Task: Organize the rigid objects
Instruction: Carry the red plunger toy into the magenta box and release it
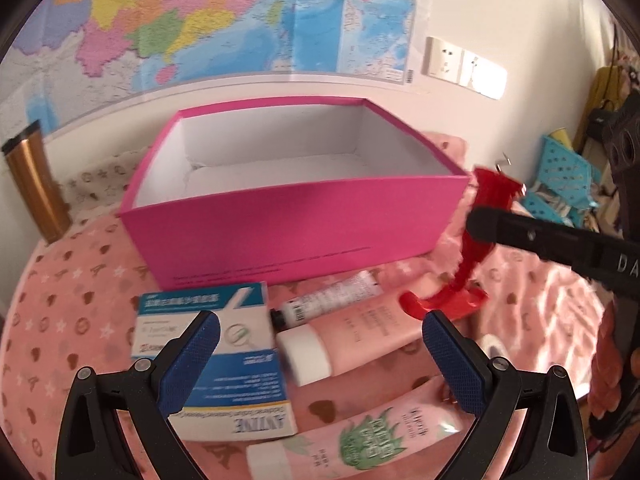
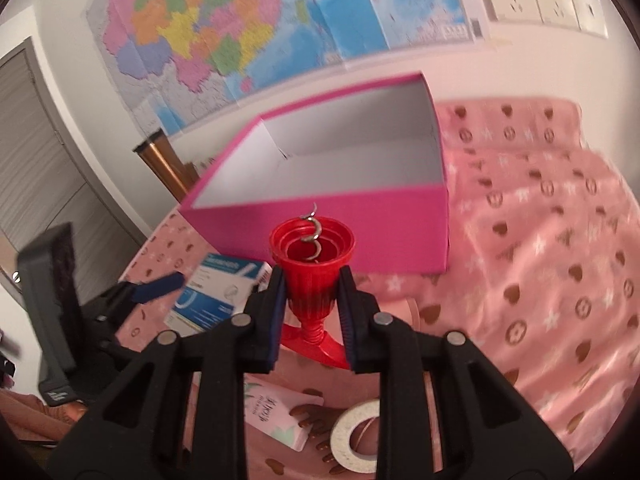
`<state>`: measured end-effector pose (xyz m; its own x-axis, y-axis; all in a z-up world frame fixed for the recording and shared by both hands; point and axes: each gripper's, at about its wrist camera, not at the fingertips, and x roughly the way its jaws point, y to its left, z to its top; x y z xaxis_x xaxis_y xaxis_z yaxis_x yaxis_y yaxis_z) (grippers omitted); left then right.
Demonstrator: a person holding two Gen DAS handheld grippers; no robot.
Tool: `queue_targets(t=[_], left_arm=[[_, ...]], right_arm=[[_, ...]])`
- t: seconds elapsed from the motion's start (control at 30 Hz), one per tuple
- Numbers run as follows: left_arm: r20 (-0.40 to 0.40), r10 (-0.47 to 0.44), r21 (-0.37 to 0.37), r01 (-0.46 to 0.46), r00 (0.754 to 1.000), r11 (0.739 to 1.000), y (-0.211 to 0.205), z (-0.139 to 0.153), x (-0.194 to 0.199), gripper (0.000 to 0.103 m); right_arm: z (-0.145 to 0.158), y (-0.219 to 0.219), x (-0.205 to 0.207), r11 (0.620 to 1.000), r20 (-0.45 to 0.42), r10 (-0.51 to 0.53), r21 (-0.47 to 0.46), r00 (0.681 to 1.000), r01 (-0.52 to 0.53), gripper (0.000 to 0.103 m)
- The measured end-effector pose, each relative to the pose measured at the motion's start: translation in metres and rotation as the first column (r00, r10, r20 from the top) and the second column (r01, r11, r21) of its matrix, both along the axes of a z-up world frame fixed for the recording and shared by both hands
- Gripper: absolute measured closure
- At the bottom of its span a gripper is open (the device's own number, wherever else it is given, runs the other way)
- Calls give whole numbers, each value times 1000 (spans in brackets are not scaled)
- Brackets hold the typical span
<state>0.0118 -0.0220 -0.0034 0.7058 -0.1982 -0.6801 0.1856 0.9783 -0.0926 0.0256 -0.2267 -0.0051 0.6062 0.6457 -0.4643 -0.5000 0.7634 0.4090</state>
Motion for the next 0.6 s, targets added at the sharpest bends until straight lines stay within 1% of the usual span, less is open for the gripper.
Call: queue_targets(t=[0.07,0.1,0.17,0.23,0.33,0.37,0.4,0.5,0.6], left_arm=[[15,-31,-14,31,999,999,-3,7,3,1],[29,-48,-14,48,998,999,-6,12,5,2],[55,-74,-13,75,996,997,-11,21,9,6],[74,-108,-16,109,991,994,-16,32,17,13],[95,-132,-12,134,987,991,-23,45,33,21],[99,-136,-8,137,986,991,-24,47,38,22],[102,-138,-6,139,985,990,-25,50,43,26],[85,-159,-26,162,984,987,-27,54,64,34],[63,-166,-42,169,984,985,-29,53,83,36]], right_arm=[[11,-1,3,999,10,28,27,1000,-28,76],[20,-2,5,999,29,36,37,999,-37,76],[34,-1,8,999,66,27,26,997,-29,76],[47,-1,14,999,93,32,35,995,-35,76],[65,0,25,999,133,28,40,991,-33,76],[69,0,30,998,135,31,48,990,-38,76],[72,0,37,997,133,38,58,990,-46,76],[76,2,56,998,127,28,53,992,-35,76],[71,3,77,997,85,35,67,996,-41,76]])
